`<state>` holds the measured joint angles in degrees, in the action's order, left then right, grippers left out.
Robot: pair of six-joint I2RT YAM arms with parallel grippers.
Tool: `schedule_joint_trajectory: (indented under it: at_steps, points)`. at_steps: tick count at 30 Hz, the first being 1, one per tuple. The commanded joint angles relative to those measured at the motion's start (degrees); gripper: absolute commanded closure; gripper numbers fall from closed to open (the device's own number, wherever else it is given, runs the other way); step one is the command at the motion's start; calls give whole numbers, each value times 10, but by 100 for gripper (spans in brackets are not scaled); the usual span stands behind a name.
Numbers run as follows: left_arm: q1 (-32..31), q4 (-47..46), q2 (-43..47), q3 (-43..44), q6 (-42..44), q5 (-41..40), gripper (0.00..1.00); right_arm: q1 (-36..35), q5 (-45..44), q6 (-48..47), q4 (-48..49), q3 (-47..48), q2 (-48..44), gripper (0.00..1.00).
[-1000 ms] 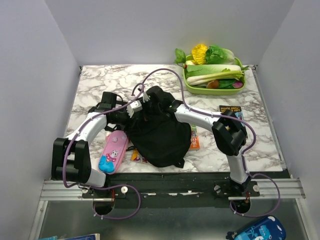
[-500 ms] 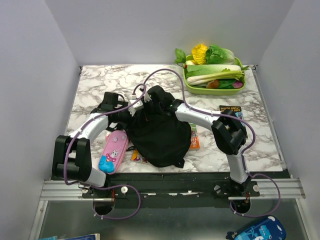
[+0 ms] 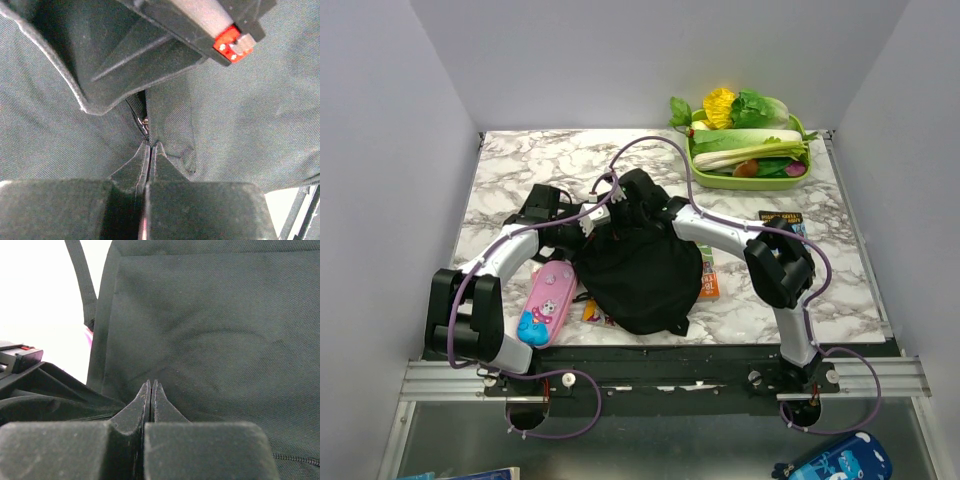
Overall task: Pack the student bag
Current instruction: Zip the student bag at the center of the board.
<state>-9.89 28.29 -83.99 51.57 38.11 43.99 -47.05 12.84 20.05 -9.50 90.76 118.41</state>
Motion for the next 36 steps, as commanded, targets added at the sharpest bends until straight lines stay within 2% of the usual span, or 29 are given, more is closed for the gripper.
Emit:
schedule_joint_trajectory:
  at_steps: [1,15,21,28,32,33,34,35,36]
  points:
    - [-3,23,3,18,6,-7,100,20,-23,-8,-7,6,-6,99]
    - [-2,89,47,12,40,-22,100,85,-161,-27,-112,59,21,99]
    - [-3,94,53,16,43,-29,100,103,-241,-46,-129,71,35,99]
    - [-2,97,51,22,42,-43,100,126,-351,-24,-156,100,59,99]
    - [-2,78,47,27,22,-57,100,129,-336,-20,-156,101,50,99]
    - [-2,71,44,27,11,-62,100,129,-331,-18,-155,99,46,96]
    - [-2,50,44,27,-2,-68,100,129,-316,-14,-152,88,33,88]
    - [-2,41,43,33,-32,-75,100,129,-308,-13,-141,79,24,63]
    - [-2,33,37,38,-46,-86,99,129,-299,-12,-134,68,14,54]
